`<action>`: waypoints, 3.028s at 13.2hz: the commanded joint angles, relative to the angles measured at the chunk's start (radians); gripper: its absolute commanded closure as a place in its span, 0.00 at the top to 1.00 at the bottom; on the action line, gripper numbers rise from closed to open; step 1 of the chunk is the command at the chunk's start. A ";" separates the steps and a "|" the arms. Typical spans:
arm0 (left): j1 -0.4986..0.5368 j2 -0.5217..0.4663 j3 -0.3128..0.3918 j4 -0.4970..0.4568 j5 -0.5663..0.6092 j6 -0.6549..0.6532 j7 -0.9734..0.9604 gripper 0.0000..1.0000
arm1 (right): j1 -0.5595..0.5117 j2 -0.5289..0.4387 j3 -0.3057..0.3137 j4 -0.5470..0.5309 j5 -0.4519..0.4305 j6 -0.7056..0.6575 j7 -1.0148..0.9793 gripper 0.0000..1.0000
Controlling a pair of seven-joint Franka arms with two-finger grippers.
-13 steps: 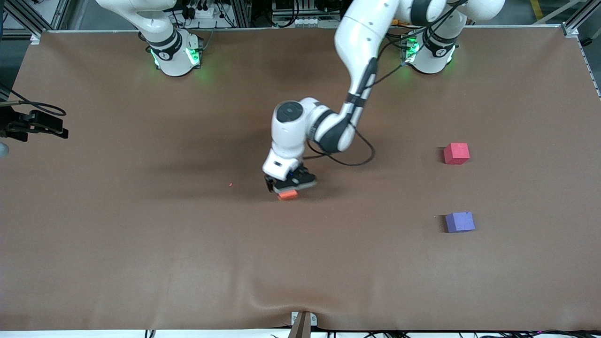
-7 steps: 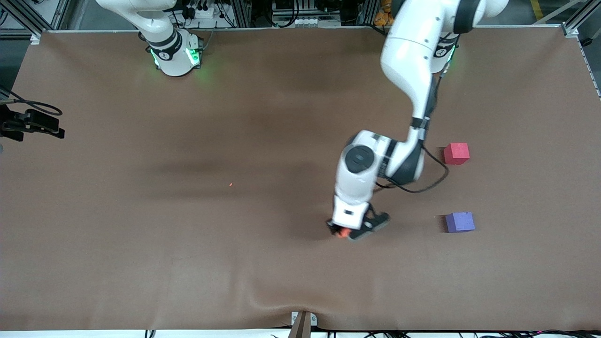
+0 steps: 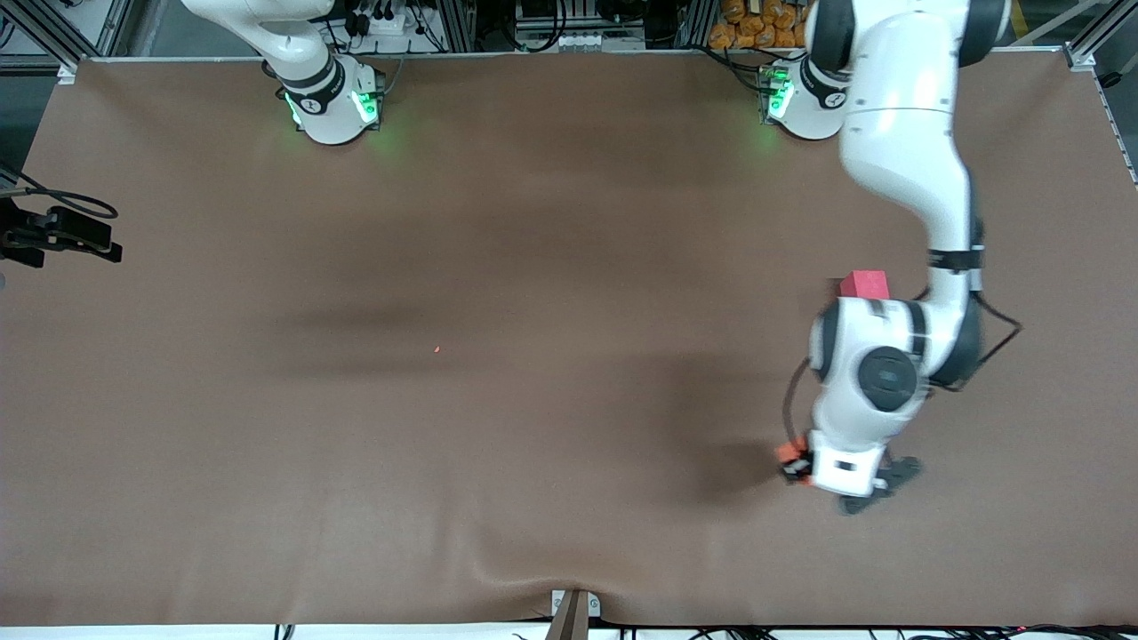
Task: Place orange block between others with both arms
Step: 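Carry the orange cube with the left gripper toward the pink cube, then lower the orange cube between the pink and purple cubes, open the left gripper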
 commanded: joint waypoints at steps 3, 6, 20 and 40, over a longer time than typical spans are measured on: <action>0.119 -0.283 -0.017 -0.331 0.079 -0.001 0.267 0.00 | -0.004 0.013 0.003 0.028 -0.021 -0.011 -0.005 1.00; 0.184 -0.396 -0.028 -0.443 0.082 0.043 0.387 0.00 | -0.004 0.013 0.003 0.029 -0.021 -0.011 -0.005 1.00; 0.216 -0.410 -0.089 -0.644 0.016 0.125 0.619 0.00 | -0.001 0.013 0.005 0.029 -0.019 -0.013 0.001 1.00; 0.261 -0.318 -0.135 -0.706 -0.028 0.245 0.709 0.74 | -0.007 0.010 0.002 0.029 -0.021 -0.013 -0.002 1.00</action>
